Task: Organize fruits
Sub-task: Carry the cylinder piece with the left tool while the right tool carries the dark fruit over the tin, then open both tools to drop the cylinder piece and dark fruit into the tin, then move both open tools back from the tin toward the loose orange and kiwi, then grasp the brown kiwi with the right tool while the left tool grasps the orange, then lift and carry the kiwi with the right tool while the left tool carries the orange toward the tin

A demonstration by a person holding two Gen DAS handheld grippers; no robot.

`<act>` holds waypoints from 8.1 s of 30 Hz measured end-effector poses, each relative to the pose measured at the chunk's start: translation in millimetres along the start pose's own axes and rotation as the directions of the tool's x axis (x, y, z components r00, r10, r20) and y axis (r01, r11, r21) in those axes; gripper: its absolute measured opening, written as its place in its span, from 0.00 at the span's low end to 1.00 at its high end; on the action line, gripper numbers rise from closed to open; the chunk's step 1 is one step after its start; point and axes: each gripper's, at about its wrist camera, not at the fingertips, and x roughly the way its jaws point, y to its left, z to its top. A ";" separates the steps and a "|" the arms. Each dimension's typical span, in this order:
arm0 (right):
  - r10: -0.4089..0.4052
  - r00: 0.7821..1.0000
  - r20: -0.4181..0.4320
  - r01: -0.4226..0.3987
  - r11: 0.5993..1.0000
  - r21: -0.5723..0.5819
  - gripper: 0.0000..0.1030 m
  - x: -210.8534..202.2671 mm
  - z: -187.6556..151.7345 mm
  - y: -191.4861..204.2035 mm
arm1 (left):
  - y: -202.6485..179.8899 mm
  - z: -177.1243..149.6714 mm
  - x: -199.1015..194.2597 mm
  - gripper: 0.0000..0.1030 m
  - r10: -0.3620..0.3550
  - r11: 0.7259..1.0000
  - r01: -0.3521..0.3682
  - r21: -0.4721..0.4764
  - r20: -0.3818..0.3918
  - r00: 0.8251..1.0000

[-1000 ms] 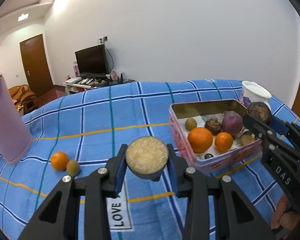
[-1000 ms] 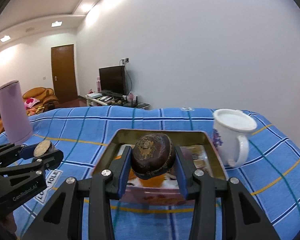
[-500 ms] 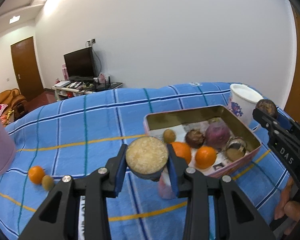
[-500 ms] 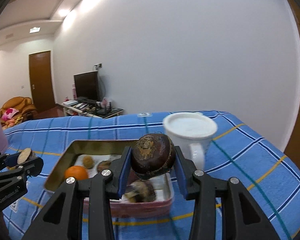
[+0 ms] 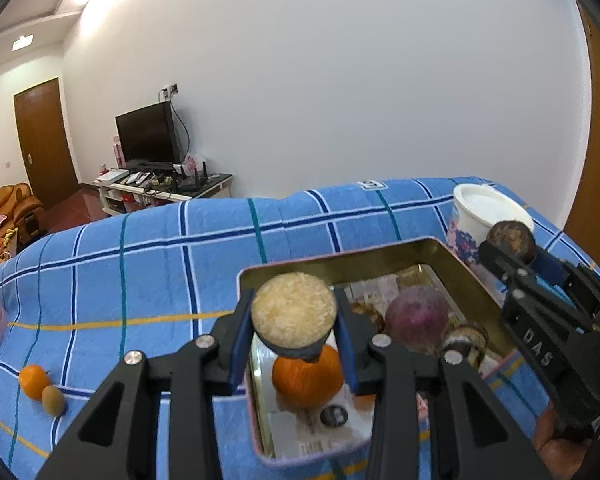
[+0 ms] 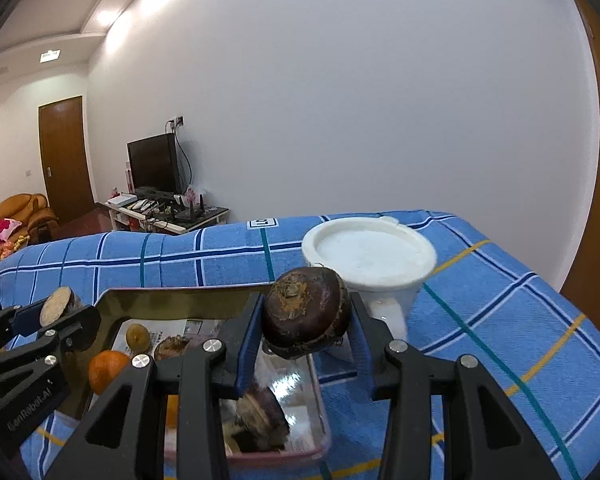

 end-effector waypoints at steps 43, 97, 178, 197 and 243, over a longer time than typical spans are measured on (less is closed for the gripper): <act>0.141 0.987 0.080 -0.143 0.989 0.025 0.70 2.2 6.8 13.9 | -21.2 -3.5 8.4 1.00 0.070 0.994 -0.078 0.077 0.105 0.992; 0.098 0.992 0.084 -0.106 0.990 0.089 0.70 -56.4 -20.9 145.4 | 175.8 -54.9 -74.0 1.00 0.329 0.944 -0.322 -0.069 0.144 0.933; 0.347 0.926 -0.149 -0.361 0.929 -0.080 0.28 -46.6 -47.8 289.6 | 274.5 -73.4 -49.5 0.92 0.201 0.972 -0.209 -0.110 -0.081 0.976; 0.375 0.902 -0.212 -0.387 0.922 -0.014 0.28 -31.1 -46.8 276.3 | 247.5 -73.6 7.6 0.38 0.098 0.989 -0.127 -0.074 -0.303 0.948; 0.363 0.931 -0.030 -0.362 0.912 -0.192 0.28 -91.9 -56.2 285.0 | 241.8 -84.1 -85.5 0.38 0.353 0.920 -0.347 -0.184 -0.001 0.936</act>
